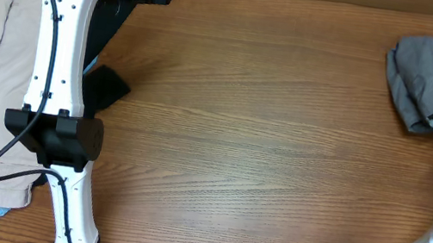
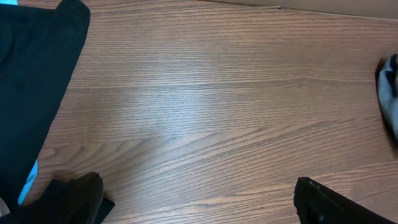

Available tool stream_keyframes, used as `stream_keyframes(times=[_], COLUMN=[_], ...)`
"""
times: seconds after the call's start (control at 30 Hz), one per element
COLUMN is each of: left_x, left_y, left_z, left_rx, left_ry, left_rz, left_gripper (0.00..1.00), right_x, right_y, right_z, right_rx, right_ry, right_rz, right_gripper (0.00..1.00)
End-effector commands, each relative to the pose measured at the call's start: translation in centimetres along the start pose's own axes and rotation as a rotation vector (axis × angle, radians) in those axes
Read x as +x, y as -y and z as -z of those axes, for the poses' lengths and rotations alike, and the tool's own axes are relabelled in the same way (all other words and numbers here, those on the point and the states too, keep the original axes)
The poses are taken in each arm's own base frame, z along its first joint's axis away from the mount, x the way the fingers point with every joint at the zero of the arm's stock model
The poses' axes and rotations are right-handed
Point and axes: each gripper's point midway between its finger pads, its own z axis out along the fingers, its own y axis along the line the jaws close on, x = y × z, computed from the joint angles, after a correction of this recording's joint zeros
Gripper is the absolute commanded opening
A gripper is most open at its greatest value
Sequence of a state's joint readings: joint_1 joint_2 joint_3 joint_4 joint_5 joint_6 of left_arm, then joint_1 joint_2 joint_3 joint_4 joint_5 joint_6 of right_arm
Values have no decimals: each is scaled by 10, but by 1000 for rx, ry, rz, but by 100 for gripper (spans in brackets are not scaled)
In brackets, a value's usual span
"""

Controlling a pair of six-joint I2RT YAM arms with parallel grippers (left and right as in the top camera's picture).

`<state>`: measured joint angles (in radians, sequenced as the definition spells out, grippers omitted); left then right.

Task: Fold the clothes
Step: 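Grasp the folded grey shorts with the right gripper and drag them right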

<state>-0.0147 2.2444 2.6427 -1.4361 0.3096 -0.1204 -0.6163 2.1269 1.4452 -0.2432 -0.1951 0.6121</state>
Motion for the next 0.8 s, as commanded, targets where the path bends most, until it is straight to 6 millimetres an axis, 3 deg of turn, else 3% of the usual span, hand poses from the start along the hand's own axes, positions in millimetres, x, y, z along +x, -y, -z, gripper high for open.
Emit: stream_keyframes(times=[0.0,0.4,0.43,0.47,0.5,0.53,0.57,0.67,0.77], left_x=[1,1,1,1,1,1,1,2,2], left_y=[1,1,1,1,1,1,1,1,1], left_z=[-5,-5,-5,-5,-5,-5,-5,-5,-5], left_rx=[-4,-4,-4,-4,-4,-4,-4,-4,-4], left_ry=[-8,-8,-8,-8,-8,-8,-8,-10,-12], left_rz=[-23,-23,-23,-23,-23,-23,-23,-22,-22], left_gripper=[100,100,100,100,100,100,100,100,100], right_x=[-19,-31,-31,-30,-28,-25,-24,-22,-34], right_y=[-24,-31,-31,-31,-29,-28,-24,-12,-1], right_z=[17,18,19,18,18,19,21,38,75], right_rx=[-53,-86,-86,-84,-80,-75,-65,-19,38], right_ry=[57,103,103,99,89,77,64,30,48], right_rz=[54,66,67,66,64,60,53,23,-10], right_gripper=[4,4,8,25,51,85,100,100,100])
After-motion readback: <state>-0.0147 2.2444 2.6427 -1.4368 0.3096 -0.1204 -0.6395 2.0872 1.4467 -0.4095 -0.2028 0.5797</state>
